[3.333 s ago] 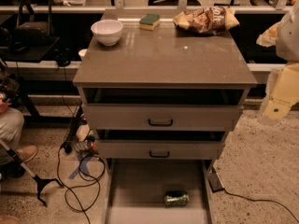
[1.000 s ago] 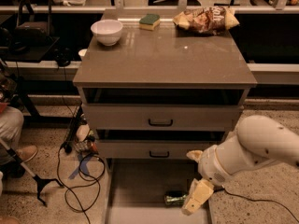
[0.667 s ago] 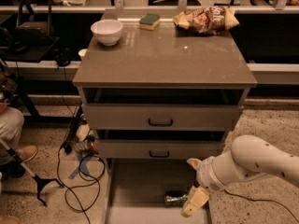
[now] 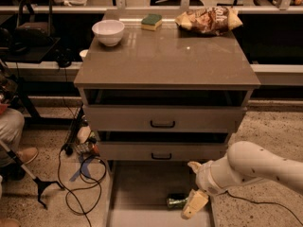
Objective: Pick green can from bottom drawer and place on counter
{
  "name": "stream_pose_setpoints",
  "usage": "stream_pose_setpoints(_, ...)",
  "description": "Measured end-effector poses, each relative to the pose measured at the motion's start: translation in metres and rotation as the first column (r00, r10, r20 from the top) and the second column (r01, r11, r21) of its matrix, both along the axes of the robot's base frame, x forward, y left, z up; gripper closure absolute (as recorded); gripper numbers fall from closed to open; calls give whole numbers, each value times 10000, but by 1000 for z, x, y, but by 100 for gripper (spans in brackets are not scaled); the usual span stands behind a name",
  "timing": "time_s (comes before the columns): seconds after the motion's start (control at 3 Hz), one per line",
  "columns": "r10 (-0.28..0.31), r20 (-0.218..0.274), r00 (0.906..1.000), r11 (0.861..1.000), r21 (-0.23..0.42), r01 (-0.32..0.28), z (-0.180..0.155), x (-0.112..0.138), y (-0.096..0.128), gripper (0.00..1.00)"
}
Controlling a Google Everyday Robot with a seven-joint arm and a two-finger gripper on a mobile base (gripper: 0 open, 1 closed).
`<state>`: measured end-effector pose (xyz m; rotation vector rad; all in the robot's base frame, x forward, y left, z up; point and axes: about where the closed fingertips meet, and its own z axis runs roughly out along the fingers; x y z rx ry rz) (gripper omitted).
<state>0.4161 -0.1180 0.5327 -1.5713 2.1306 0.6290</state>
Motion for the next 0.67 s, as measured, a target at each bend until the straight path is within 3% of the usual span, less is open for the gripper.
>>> stream_pose_setpoints(0.33,90,485,9988,9990,-453,-68,-63,20,6,0)
stream_pose_setpoints(0.67,-270,872,9958,9982,-515,316,-142,46,17,0)
